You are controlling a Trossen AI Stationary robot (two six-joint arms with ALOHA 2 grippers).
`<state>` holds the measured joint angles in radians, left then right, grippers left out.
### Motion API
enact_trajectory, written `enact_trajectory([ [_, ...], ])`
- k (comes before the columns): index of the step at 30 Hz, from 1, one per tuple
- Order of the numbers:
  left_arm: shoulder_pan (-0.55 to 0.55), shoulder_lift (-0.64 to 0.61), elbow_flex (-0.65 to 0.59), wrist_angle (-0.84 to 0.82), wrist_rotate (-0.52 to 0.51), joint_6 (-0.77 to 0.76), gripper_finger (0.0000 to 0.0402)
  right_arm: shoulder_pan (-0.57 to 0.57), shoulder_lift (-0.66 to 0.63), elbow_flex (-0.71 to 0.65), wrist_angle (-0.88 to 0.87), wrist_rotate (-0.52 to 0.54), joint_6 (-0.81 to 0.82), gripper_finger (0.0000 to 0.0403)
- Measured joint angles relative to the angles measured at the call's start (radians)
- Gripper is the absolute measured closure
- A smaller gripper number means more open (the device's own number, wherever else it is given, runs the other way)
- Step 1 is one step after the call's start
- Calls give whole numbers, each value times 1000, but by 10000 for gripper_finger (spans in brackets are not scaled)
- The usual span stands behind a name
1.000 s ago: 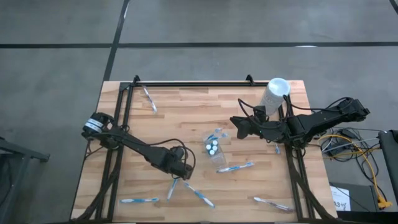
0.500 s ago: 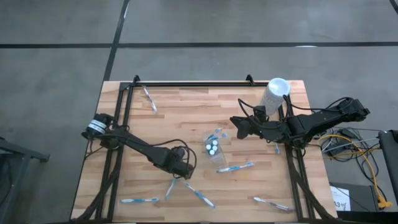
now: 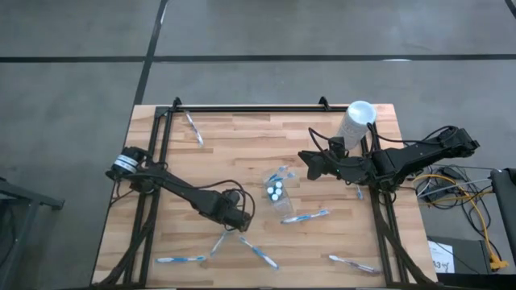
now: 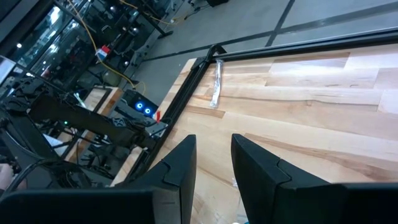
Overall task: Pick & Place toothbrushing station
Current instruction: Put the blue toothbrush into the left section of the transparent organizer
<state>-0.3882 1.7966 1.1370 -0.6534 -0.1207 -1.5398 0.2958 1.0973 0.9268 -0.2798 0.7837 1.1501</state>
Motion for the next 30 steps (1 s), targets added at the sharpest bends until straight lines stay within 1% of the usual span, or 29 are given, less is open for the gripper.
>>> enact_trajectory([
  [3,0,0,1,2,0,0,382,0,0,0,0,0,-1,305],
  [5,0,-1,2,4,0,0,395,0,0,0,0,0,1,305],
  [11,0,-3,2,0,0,0,390,0,0,0,0,0,0,305],
  [17,0,-30,0,-12,-6,10,397,0,0,0,0,0,0,305],
  [24,0,-86,1,-13,-93,34,398,0,0,0,0,0,0,305],
  [30,-2,-149,14,-7,-237,104,395,0,0,0,0,0,0,305],
])
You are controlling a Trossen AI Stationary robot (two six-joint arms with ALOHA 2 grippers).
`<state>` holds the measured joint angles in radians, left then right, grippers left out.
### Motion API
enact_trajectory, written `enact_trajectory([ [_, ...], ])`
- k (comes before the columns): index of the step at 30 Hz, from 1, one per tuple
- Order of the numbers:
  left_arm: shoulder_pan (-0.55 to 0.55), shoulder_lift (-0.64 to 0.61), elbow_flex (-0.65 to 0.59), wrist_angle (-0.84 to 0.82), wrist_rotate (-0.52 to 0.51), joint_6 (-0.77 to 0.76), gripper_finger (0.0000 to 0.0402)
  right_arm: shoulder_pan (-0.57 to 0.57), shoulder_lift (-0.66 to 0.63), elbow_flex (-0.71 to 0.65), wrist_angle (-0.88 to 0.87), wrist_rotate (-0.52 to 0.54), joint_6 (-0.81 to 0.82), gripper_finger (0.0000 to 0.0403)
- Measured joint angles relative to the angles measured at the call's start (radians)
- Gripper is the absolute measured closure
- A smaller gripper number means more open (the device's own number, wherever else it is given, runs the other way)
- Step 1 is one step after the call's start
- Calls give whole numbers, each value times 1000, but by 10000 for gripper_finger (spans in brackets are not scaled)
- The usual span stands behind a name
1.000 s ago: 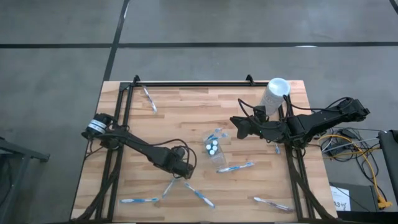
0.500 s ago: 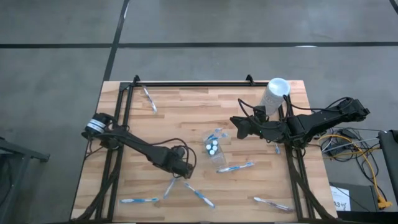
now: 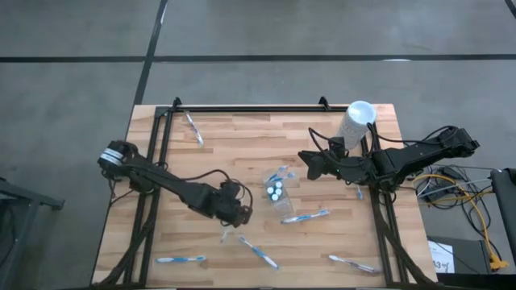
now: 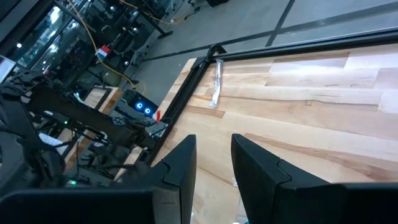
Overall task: Pick & Place toothbrushing station
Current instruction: Put the blue toothbrush into the left section of the transparent organizer
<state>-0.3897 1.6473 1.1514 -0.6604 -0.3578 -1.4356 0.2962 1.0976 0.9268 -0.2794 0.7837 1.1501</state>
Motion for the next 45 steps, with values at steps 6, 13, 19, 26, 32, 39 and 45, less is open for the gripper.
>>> enact_trajectory([
  [6,0,-66,32,38,-165,170,398,0,0,0,0,0,-1,305],
  [13,-1,-135,50,178,-391,470,394,0,0,0,2,0,2,305],
  [19,2,-164,38,400,-459,900,399,0,0,0,0,0,-1,305],
  [26,19,-155,19,578,-484,1094,394,0,0,0,0,0,-1,305],
  [32,61,-154,0,661,-399,1155,397,0,0,0,0,0,0,305],
  [39,172,-155,-3,701,-167,1194,390,0,0,0,0,0,-1,305],
  [45,227,-155,-12,797,-69,1280,395,0,0,0,0,0,2,305],
])
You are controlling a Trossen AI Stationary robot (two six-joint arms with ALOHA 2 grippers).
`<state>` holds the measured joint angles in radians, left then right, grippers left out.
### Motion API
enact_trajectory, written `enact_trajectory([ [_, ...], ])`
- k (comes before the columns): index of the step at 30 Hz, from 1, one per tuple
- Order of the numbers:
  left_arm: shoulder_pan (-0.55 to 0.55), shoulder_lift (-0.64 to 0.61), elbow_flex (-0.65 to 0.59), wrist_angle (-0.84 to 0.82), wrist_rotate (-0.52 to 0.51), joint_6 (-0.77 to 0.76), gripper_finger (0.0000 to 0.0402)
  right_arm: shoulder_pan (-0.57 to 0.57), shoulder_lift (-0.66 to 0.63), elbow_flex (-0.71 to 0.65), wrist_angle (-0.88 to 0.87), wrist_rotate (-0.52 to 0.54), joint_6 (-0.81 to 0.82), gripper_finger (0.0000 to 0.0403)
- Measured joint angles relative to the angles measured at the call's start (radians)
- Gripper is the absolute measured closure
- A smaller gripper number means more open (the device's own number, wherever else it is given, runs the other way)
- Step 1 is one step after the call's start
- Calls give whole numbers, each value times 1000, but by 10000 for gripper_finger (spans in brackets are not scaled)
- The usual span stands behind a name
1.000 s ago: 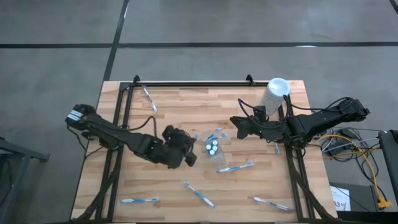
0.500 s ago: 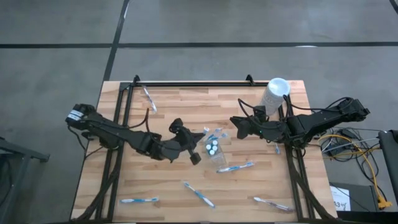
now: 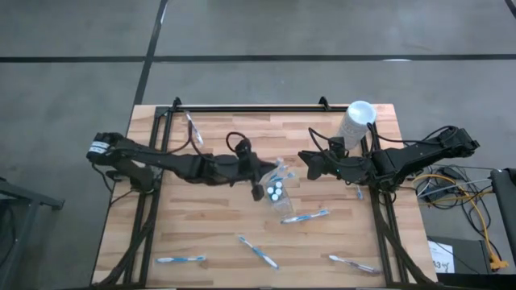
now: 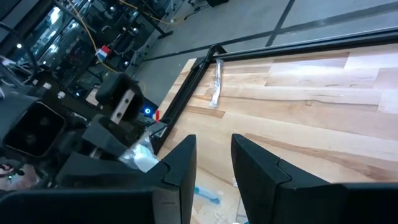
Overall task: Pick & Place toothbrushing station
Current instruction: Put the blue toothbrush into the left section of the transparent organizer
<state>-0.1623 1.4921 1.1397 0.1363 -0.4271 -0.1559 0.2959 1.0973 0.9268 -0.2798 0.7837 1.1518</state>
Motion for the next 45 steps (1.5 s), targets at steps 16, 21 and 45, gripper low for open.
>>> enact_trajectory([
  [16,42,2,-195,346,17,47,395,0,0,0,0,0,0,305],
  [21,61,2,-243,382,22,22,391,0,0,0,0,0,-1,305],
  [45,72,2,-454,444,23,-185,391,0,0,0,0,0,-1,305],
])
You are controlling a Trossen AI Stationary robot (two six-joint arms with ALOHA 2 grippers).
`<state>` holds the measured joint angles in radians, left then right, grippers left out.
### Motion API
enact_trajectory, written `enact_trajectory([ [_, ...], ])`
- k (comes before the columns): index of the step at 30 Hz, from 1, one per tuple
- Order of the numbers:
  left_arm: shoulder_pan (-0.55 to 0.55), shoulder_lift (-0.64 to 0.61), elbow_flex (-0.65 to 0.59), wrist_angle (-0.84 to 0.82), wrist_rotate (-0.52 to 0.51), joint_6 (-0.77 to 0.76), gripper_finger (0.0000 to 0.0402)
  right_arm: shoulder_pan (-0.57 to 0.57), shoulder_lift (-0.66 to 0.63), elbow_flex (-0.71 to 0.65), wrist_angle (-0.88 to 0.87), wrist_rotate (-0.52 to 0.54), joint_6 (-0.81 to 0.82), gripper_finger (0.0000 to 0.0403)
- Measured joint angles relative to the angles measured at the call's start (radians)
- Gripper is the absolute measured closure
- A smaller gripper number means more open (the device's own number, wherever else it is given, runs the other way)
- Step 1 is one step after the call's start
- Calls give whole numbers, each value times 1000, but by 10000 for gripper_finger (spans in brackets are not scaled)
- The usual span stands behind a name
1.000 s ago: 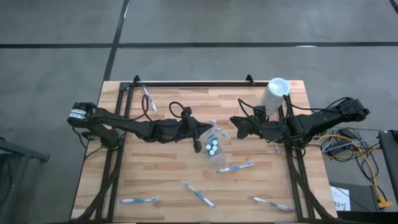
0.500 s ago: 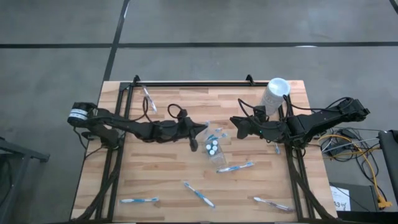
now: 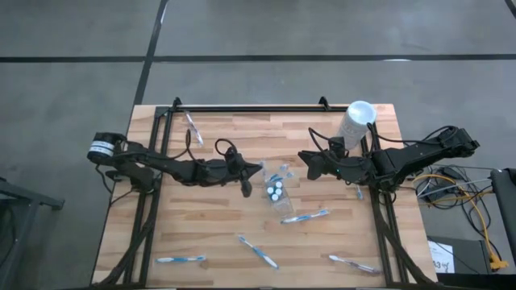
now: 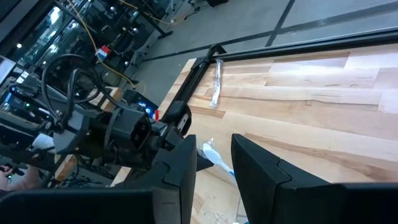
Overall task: Pick & Place toothbrushing station
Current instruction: Put the blue toothbrush into the left section of the transparent organizer
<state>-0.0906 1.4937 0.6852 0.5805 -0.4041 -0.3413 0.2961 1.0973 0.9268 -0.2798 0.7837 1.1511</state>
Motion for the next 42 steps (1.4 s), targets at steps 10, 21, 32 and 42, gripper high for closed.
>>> enact_trajectory([
  [10,0,0,-13,7,-1,0,388,0,0,0,0,0,0,305],
  [21,0,-2,-3,7,16,-6,305,0,0,0,0,0,-1,305],
  [32,0,-34,-3,-100,22,-50,232,0,0,0,0,0,-2,305],
  [42,0,-244,3,-421,-10,-109,231,0,0,0,0,0,0,305],
])
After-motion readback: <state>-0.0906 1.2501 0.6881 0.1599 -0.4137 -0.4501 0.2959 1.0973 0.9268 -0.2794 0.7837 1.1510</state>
